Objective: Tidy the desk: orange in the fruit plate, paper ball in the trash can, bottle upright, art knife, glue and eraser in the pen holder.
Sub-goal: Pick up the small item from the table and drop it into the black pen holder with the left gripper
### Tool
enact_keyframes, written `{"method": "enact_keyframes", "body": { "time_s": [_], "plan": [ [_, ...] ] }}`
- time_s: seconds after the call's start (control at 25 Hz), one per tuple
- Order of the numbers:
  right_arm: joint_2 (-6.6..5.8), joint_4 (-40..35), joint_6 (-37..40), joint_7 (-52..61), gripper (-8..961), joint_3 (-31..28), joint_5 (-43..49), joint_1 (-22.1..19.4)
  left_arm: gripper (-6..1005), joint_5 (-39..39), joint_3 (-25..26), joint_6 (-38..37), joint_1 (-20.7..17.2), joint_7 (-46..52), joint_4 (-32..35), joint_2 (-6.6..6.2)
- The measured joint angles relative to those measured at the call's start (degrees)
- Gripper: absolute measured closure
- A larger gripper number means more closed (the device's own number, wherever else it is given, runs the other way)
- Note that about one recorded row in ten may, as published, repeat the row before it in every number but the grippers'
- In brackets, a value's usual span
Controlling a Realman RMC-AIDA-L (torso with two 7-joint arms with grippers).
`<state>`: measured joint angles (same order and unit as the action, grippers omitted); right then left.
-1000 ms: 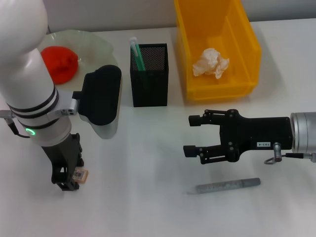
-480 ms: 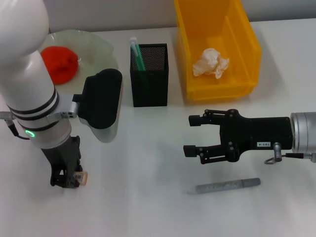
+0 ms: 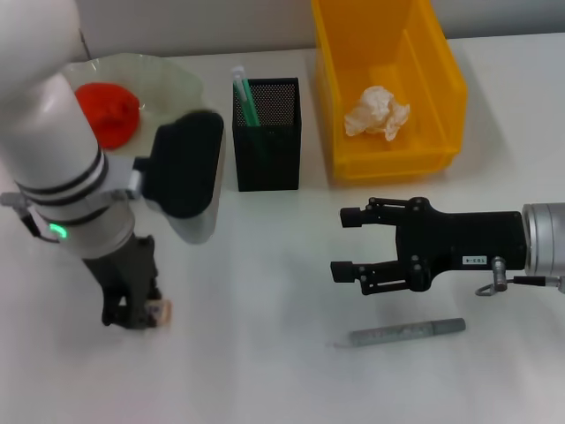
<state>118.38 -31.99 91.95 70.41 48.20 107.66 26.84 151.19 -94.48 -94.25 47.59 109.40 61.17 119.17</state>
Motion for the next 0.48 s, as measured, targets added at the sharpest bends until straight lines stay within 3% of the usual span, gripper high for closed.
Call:
{"method": "enact_keyframes", "body": {
  "time_s": [0.16, 0.24, 0.32, 0.48],
  "plan": [
    [-0.19, -0.01, 0.18, 0.00, 113, -0.08, 0.00, -0.27, 727, -2.44, 4.91, -3.71, -1.16, -0.49, 7.22, -0.23],
    [-0.24, -0.05, 0.43, 0.05, 113, -0.22, 0.00, -0.36, 727, -2.44, 4.91, -3.71, -1.16, -0.49, 7.22, -0.23],
    [-0.32, -0.11, 0.63, 0.08, 112, -0.16, 0.00, -0.38, 727, -6.28, 11.07, -6.72, -2.81, -1.94, 15.50, -0.43],
    [-0.42, -0.24, 0.76, 0.09, 112, -0.03, 0.00, -0.39, 727, -7.92, 15.90, -6.79, -4.41, -2.72, 21.84, -0.51]
  ]
}}
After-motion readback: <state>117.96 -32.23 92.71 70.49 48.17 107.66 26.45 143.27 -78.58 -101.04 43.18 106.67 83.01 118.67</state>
